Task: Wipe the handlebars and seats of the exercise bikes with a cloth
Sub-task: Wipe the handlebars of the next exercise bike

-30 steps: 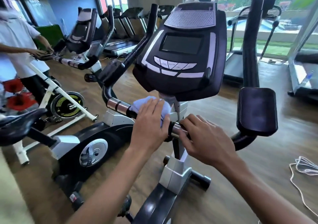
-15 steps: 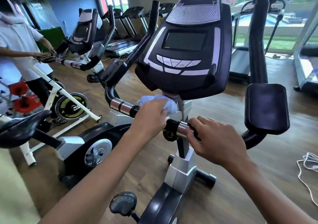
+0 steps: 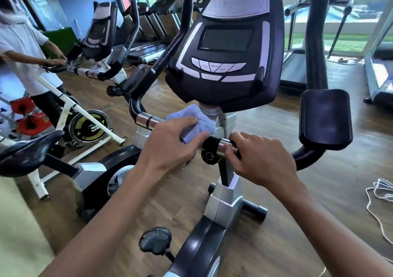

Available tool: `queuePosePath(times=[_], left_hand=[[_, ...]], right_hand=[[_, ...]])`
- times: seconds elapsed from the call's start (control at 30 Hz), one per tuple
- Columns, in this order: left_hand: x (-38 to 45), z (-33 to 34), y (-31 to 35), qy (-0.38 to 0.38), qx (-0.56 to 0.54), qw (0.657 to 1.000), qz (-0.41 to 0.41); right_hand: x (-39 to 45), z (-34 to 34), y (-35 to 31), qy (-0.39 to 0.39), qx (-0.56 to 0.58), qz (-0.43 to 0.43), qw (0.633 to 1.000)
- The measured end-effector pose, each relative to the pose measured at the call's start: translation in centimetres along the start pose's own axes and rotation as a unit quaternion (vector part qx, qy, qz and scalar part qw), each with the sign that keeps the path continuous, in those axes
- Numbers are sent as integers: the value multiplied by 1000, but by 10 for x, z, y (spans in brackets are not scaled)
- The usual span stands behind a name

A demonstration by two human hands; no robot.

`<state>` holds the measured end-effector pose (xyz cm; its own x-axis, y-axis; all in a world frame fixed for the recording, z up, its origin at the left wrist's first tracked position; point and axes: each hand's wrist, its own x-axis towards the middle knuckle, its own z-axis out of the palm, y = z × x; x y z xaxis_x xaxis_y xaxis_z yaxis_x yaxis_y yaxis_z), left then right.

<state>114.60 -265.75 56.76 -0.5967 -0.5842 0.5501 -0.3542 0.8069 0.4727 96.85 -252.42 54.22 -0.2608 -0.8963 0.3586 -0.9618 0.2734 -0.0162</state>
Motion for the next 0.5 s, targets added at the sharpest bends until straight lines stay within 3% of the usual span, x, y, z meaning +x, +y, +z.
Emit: queuePosePath(times=[0.07, 0.2, 0.4, 0.5], left_hand=[[17, 8, -1, 46, 34, 998, 22], [23, 58, -14, 23, 143, 985, 90], [36, 75, -19, 170, 111, 976, -85], [18, 81, -11, 141, 127, 982, 18]], right_hand=[[-1, 1, 0, 8, -4, -1, 1000], [-3, 3, 0, 15, -23, -9, 1000], [-3, 4, -1, 19, -35, -15, 999], [-4, 2, -2, 23, -28, -5, 999]])
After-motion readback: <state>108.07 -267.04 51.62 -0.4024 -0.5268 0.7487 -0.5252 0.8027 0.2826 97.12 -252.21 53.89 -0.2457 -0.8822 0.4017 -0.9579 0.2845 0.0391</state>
